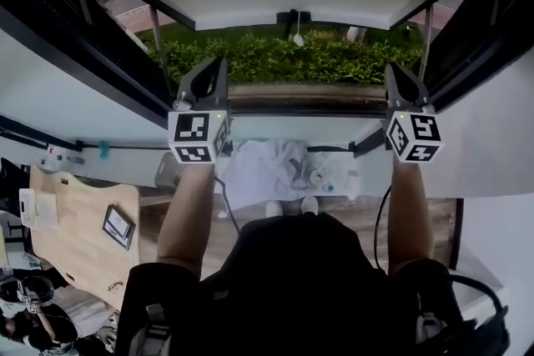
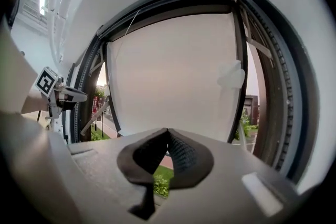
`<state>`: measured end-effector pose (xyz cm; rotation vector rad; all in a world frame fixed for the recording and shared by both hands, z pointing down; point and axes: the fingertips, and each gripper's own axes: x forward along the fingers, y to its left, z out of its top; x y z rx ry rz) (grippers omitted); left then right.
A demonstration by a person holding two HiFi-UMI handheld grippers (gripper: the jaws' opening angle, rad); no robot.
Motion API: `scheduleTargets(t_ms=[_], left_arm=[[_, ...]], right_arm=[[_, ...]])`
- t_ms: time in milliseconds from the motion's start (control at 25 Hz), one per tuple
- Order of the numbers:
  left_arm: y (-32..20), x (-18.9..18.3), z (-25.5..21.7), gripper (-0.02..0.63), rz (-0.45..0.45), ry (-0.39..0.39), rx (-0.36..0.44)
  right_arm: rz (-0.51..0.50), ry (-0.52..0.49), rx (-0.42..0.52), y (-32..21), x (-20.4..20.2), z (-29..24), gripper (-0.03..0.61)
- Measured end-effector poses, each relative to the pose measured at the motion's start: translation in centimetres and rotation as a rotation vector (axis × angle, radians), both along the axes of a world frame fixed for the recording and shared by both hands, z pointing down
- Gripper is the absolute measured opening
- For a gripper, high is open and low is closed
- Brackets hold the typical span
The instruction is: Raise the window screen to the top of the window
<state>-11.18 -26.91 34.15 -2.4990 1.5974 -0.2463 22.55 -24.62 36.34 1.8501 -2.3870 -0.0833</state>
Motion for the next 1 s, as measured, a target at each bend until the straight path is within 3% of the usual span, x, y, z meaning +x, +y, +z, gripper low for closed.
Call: scheduleTargets(t_ms=[400, 1000], left_arm=[[0.2, -0.8, 1.7, 0.006, -0.001, -0.019, -0.035], [-1.1, 0.2, 1.5, 0.006, 0.006, -0.016, -0.009]], right_arm=[[0.022, -0.012, -0.053, 0.3, 1.5, 2.1, 0.000], [0.003, -0.028, -0.060, 0.2, 2.2, 2.0, 0.000]])
